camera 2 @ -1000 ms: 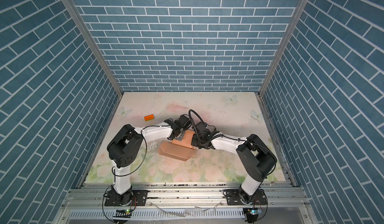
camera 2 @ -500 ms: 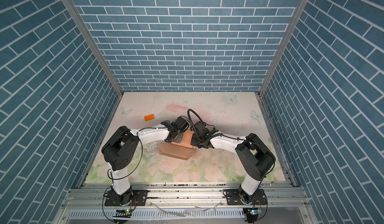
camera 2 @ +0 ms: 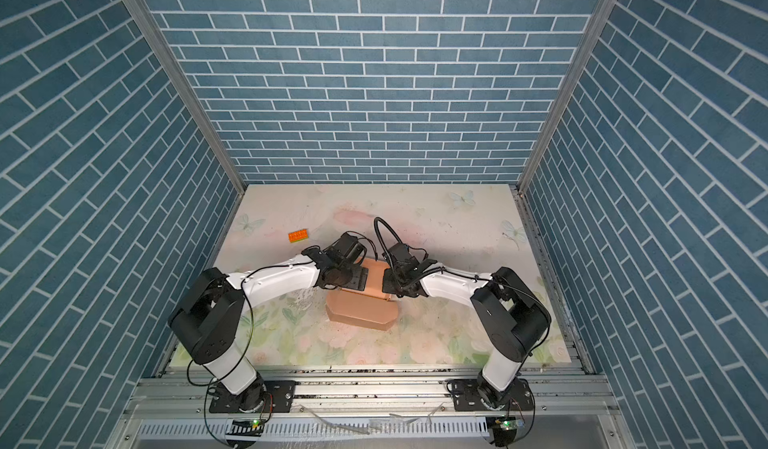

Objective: Fold the paper box

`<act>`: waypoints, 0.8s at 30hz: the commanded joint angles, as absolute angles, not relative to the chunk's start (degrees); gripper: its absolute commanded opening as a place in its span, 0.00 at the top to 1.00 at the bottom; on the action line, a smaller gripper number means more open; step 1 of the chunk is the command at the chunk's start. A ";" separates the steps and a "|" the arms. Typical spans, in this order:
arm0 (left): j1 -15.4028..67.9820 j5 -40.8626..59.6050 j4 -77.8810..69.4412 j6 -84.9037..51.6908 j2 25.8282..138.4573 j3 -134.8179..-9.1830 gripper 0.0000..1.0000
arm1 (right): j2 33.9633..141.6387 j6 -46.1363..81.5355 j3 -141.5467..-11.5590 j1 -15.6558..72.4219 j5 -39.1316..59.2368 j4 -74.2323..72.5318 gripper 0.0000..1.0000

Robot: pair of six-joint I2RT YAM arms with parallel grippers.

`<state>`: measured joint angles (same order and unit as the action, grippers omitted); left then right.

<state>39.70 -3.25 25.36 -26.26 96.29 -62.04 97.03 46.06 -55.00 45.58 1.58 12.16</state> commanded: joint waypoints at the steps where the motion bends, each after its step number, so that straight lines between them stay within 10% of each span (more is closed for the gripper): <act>1: 37.69 0.71 23.47 -26.09 93.87 -61.79 0.11 | 97.84 41.14 -56.08 44.92 -0.63 18.21 1.00; 24: 31.46 14.95 14.98 -15.08 95.51 -59.63 0.12 | 101.24 22.88 -66.45 44.74 4.35 36.82 1.00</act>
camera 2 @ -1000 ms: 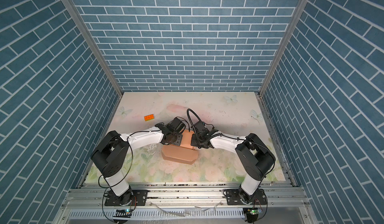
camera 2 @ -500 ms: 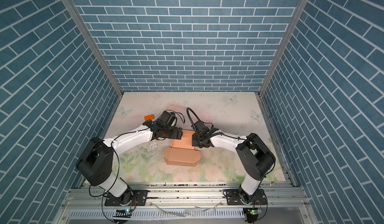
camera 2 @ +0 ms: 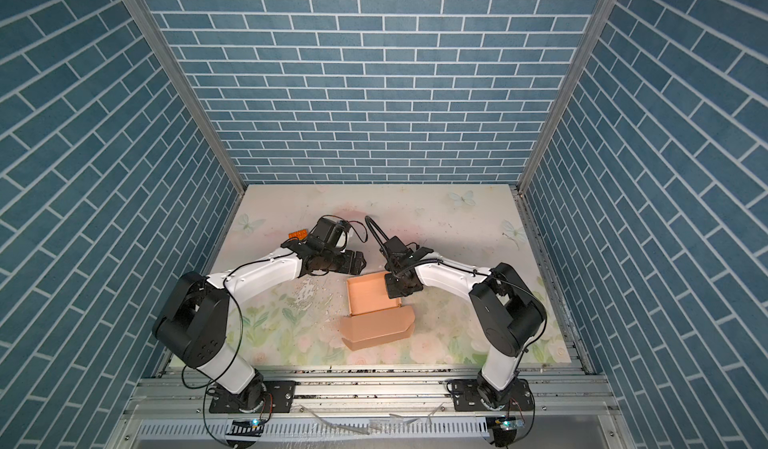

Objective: Fold the paper box

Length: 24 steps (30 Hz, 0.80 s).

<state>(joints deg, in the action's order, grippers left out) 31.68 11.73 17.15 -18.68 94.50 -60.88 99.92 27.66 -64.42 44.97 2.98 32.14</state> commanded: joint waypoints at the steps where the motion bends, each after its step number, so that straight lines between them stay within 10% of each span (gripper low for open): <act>1: 31.54 15.56 14.55 -14.48 95.68 -59.44 0.13 | 101.49 22.20 -66.99 44.65 4.54 37.40 1.00; 24: 39.78 8.45 19.38 -7.00 92.57 -54.99 0.28 | 101.10 8.77 -69.57 41.67 6.82 42.29 1.00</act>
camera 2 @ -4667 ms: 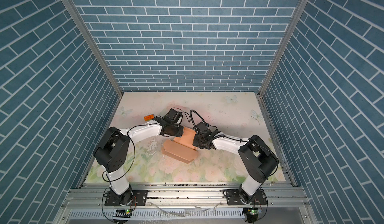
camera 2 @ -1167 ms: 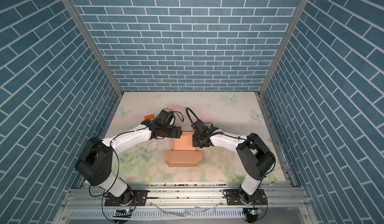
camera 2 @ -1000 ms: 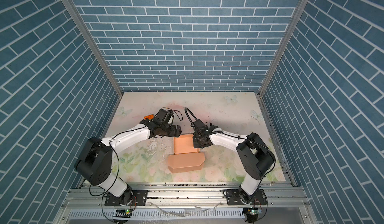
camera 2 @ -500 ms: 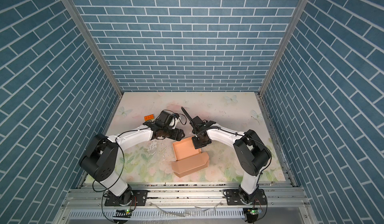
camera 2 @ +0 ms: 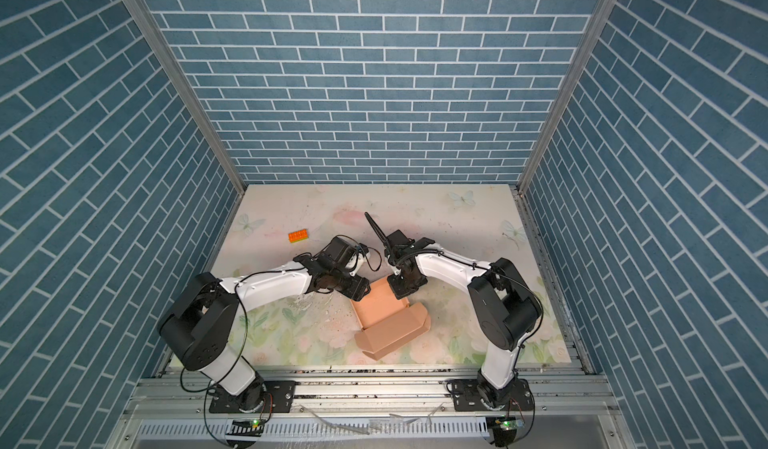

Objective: Fold the paper box

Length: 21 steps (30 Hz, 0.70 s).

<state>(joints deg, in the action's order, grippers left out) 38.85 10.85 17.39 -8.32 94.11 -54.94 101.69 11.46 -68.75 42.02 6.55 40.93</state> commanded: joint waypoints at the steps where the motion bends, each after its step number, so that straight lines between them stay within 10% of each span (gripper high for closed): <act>1: 40.26 7.64 19.90 -6.74 92.80 -55.17 0.30 | 101.14 8.79 -69.52 41.55 6.88 41.97 1.00; 21: 43.66 3.99 20.24 -4.66 93.26 -54.91 0.71 | 101.82 9.98 -68.91 41.17 7.47 39.42 1.00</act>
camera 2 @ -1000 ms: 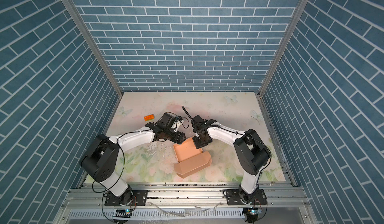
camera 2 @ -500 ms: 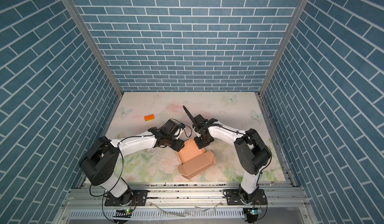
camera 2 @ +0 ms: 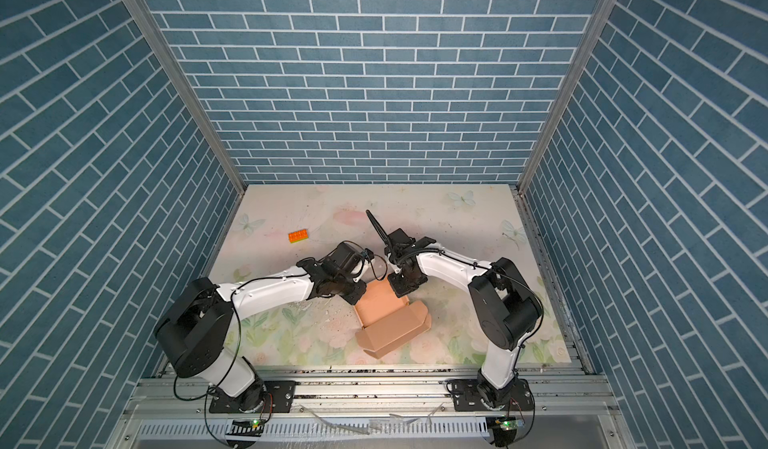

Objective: Fold the paper box

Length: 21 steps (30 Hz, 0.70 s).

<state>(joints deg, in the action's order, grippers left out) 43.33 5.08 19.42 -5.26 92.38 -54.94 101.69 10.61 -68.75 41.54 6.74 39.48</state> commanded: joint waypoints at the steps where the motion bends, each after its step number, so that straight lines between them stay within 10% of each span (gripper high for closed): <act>1: 43.66 3.63 20.51 -4.56 93.66 -55.14 0.73 | 101.94 10.02 -68.91 41.21 7.46 39.38 1.00; 21: 43.93 2.81 18.85 -4.83 93.78 -54.14 0.96 | 96.43 11.77 -63.19 39.82 9.65 29.38 0.76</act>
